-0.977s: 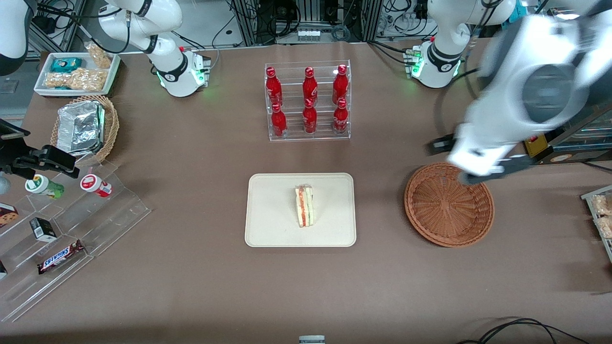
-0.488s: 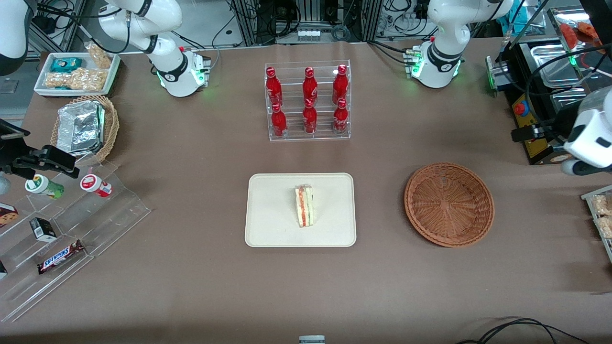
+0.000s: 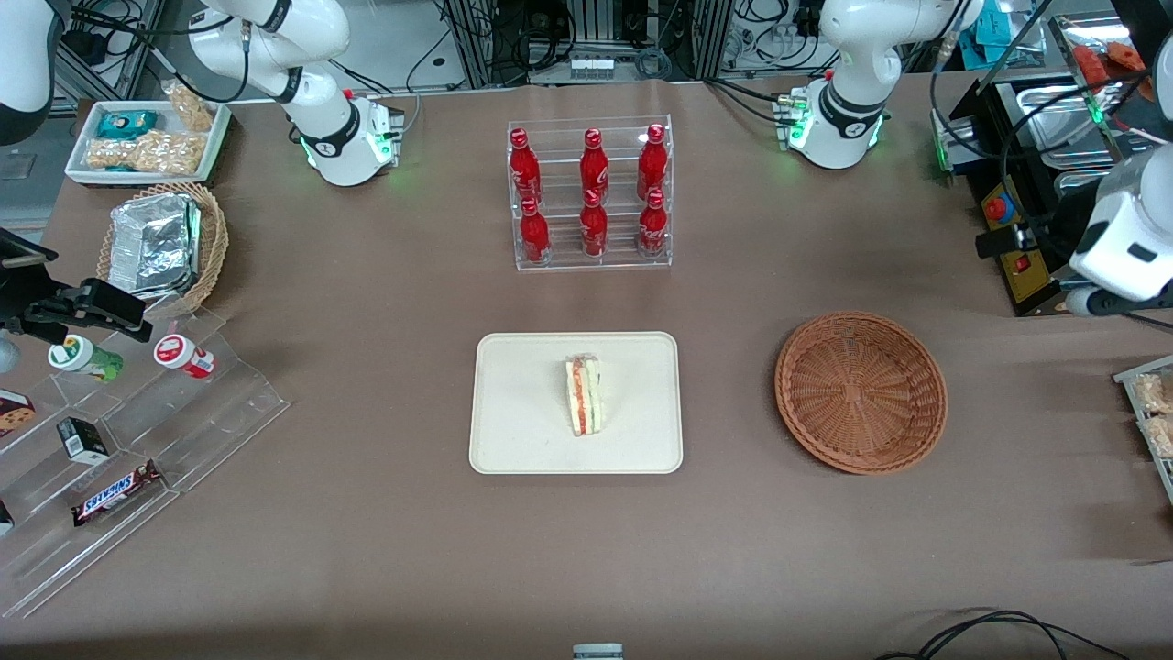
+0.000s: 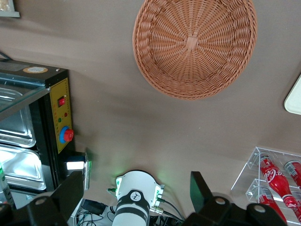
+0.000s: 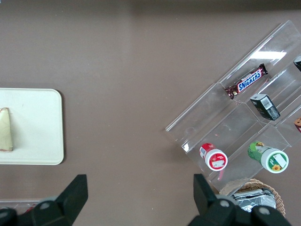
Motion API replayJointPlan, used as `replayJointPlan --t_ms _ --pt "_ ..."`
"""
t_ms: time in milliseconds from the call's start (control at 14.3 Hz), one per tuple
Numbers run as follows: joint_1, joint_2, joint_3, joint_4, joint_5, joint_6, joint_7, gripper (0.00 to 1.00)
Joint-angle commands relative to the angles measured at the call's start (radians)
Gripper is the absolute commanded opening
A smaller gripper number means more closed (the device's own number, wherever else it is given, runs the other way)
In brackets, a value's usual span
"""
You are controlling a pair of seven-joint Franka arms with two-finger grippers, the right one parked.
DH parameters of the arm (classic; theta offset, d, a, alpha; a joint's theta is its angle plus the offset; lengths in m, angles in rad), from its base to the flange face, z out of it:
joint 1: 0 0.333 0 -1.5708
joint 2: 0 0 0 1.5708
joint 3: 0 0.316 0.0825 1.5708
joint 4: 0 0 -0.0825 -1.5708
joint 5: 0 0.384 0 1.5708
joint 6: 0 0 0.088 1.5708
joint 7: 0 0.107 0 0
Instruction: Place sandwich from basket to tray
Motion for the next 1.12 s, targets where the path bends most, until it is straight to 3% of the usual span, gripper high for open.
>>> replayJointPlan --t_ms 0,1047 --pt "0.034 -0.091 -0.010 -0.064 0.004 0.020 0.105 1.00" --pt "0.032 -0.095 -0.016 0.017 -0.014 0.035 0.203 1.00"
